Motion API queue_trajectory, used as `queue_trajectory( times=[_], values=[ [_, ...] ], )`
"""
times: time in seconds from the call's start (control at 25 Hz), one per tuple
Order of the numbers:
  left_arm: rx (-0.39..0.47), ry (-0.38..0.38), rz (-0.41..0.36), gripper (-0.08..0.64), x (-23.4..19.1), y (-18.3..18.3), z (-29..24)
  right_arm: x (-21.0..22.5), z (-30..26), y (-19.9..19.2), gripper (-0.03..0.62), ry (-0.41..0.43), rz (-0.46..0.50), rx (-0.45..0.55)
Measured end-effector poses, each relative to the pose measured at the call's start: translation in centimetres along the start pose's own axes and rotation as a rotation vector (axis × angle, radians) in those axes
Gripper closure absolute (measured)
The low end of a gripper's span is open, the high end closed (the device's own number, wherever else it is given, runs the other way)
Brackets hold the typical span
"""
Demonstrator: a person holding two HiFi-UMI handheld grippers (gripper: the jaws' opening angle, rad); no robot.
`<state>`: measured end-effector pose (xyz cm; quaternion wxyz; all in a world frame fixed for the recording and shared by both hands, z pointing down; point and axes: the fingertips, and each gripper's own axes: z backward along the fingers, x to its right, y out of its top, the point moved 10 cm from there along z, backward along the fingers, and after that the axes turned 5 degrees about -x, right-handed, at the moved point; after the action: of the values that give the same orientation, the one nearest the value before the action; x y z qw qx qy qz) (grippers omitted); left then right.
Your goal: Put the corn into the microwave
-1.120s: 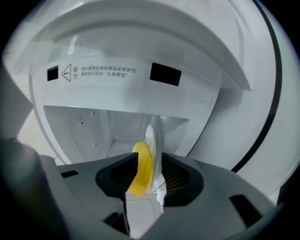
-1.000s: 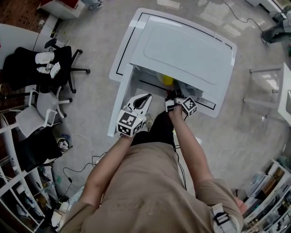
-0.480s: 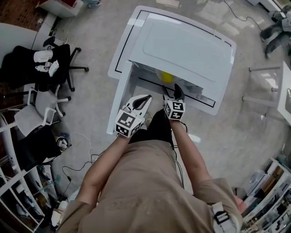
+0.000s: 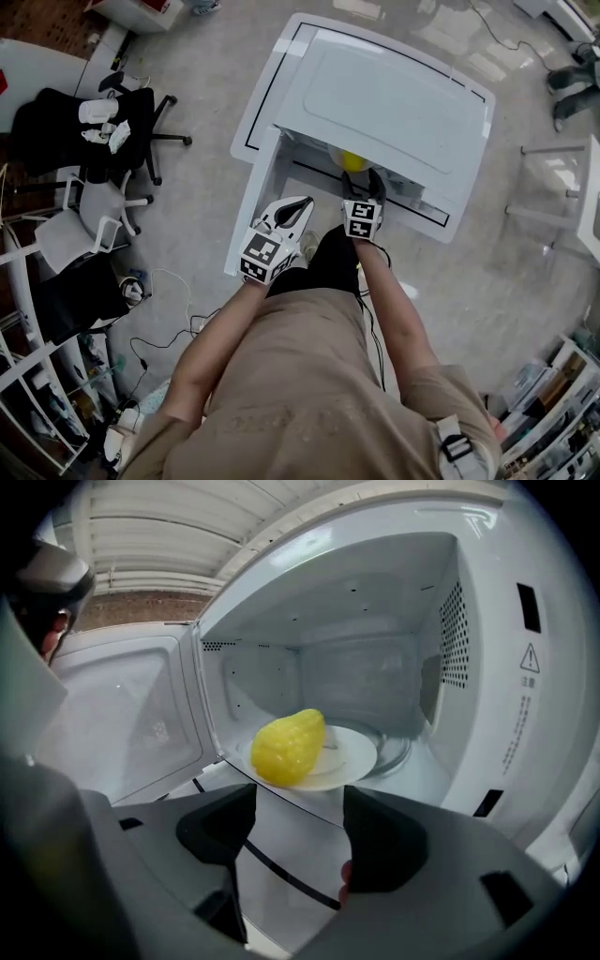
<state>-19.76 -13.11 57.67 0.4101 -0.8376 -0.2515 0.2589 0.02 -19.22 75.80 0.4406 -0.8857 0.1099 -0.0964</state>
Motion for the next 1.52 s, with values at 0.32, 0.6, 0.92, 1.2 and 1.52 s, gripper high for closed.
queue_trajectory(
  times=[0.32,0.6,0.92,1.2,1.52],
  values=[
    [0.001,0.026,0.002,0.555,-0.3,0.3,0.2,0.4,-1.8,0.7,0.314,-0.017,-0.033,-0.007],
    [0.004,0.041,0.009,0.555,-0.2,0.2,0.5,0.7,-2.0,1.8,0.314,-0.086,-0.024,-0.031],
    [0.033,0.035,-0.016,0.555,0.2,0.4,2.5,0.1,-1.5,3.5,0.314,-0.130,0.006,-0.059],
    [0.129,0.018,-0.028,0.555,1.9,0.0,6.9,-2.0,7.9,3.0,0.314,-0.031,-0.025,-0.045],
    [0.300,-0.026,-0.020,0.555,5.4,2.2,11.1,-1.7,24.1,7.6,0.314,0.157,0.012,0.073]
  ],
)
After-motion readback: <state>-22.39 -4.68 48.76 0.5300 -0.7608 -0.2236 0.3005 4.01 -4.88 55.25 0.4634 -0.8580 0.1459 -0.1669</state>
